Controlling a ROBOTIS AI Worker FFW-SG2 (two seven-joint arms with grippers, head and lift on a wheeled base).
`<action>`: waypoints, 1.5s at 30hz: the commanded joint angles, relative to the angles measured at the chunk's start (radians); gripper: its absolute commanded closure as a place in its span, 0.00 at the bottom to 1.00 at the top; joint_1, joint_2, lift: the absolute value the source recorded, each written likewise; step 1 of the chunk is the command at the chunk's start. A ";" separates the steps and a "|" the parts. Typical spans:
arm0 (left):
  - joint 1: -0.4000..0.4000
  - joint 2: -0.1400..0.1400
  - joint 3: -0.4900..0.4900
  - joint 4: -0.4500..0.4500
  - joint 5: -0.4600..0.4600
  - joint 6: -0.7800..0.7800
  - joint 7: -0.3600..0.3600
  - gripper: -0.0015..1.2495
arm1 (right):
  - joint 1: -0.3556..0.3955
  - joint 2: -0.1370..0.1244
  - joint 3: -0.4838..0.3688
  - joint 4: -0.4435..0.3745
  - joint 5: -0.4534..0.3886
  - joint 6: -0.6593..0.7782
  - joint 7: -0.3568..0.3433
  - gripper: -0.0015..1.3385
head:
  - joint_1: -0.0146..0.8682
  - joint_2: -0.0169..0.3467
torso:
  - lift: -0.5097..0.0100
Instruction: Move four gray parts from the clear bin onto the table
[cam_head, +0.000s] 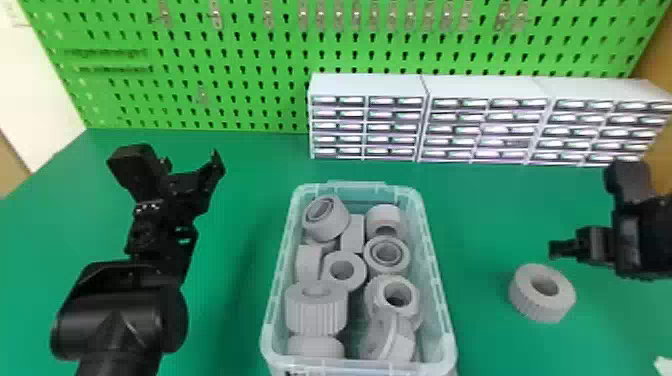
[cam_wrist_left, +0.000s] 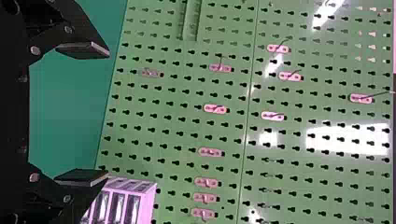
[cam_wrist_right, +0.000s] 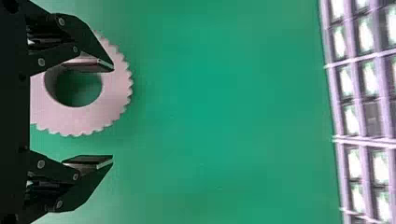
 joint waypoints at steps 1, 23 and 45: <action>0.000 0.000 -0.003 0.000 -0.001 0.002 0.003 0.28 | -0.012 -0.007 0.023 -0.060 -0.018 0.011 0.000 0.36 | 0.80 0.24 | 0.88; -0.002 0.000 -0.024 0.000 -0.005 0.023 0.003 0.28 | -0.112 -0.003 0.173 -0.193 -0.124 0.095 0.000 0.22 | 0.80 0.24 | 0.88; -0.006 0.000 -0.020 0.000 -0.001 0.023 0.004 0.28 | -0.176 0.030 0.268 -0.210 -0.215 0.109 0.000 0.23 | 0.80 0.24 | 0.88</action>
